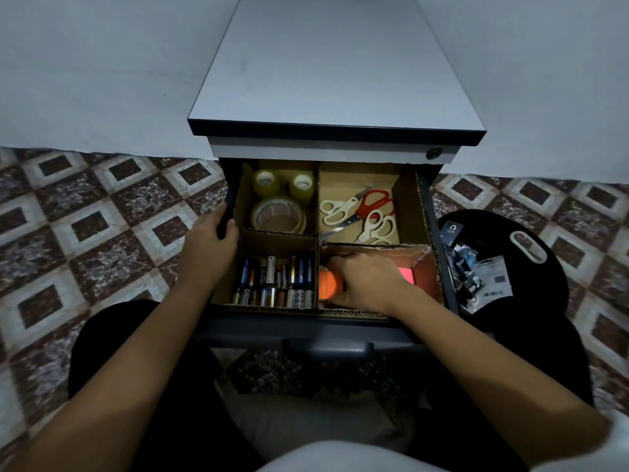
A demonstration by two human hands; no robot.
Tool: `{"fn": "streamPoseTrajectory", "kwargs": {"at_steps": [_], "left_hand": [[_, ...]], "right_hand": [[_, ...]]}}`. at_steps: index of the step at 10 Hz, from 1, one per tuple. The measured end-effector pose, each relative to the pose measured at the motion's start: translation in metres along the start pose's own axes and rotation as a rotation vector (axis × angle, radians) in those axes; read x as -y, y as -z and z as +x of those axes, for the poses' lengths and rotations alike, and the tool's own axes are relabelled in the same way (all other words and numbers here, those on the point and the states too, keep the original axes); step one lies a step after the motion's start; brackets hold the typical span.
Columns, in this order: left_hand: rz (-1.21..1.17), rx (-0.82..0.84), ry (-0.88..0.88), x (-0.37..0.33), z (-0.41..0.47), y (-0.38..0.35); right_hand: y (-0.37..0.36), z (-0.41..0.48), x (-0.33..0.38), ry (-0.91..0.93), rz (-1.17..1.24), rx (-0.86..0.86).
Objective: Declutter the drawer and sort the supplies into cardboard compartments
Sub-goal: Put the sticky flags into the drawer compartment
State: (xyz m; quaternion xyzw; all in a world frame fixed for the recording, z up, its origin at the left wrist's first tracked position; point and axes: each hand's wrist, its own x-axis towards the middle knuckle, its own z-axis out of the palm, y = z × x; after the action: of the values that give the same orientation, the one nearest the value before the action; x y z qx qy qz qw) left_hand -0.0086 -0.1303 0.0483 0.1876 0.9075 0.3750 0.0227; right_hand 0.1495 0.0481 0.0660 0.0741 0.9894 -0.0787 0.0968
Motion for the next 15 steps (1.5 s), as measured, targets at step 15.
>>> {"fn": "streamPoseTrajectory", "kwargs": {"at_steps": [15], "left_hand": [[0.025,0.006,0.014,-0.006,-0.003,0.003]], "right_hand": [[0.002,-0.019,-0.032,-0.063,-0.028,0.033]]}}
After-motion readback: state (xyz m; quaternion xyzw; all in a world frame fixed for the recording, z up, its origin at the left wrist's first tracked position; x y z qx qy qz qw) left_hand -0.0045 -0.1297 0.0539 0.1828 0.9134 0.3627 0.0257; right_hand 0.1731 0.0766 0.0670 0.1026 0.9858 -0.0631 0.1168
